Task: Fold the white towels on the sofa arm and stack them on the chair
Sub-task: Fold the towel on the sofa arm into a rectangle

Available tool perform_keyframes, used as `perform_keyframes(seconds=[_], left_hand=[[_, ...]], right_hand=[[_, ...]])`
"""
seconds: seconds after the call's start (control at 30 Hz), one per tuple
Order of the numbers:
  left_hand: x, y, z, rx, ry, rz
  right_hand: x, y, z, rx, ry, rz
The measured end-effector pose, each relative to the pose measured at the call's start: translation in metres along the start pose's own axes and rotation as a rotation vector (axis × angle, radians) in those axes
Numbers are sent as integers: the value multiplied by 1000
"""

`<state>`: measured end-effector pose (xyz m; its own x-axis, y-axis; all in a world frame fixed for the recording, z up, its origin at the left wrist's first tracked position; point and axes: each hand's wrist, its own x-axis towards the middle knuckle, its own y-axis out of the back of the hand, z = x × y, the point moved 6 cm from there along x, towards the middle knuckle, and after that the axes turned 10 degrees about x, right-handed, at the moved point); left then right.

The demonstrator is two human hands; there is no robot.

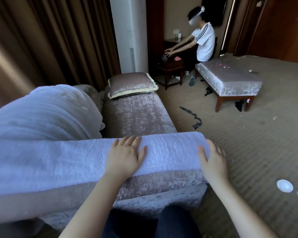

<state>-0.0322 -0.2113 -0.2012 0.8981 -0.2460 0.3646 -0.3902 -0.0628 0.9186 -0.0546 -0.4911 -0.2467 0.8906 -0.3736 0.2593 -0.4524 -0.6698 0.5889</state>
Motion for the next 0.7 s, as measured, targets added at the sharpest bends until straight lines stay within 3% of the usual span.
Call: perform_keyframes(seconds=[0.1,0.23,0.33,0.53,0.7], left_hand=[[0,-1,1,-10,4,1],[0,-1,1,-17,-3,14],[-1,1,2,-17,-4,32],[0,-1,2,-11,-26,38],[4,2,1,-52,-47,-118]], right_hand=[[-5,11,16,112,-214,-41],[-13,20,19,376,-254,2],[-16,25,20,410,-261,55],[-8,20,26,545,-483,-97],[14,34,19,648,-484,-57]])
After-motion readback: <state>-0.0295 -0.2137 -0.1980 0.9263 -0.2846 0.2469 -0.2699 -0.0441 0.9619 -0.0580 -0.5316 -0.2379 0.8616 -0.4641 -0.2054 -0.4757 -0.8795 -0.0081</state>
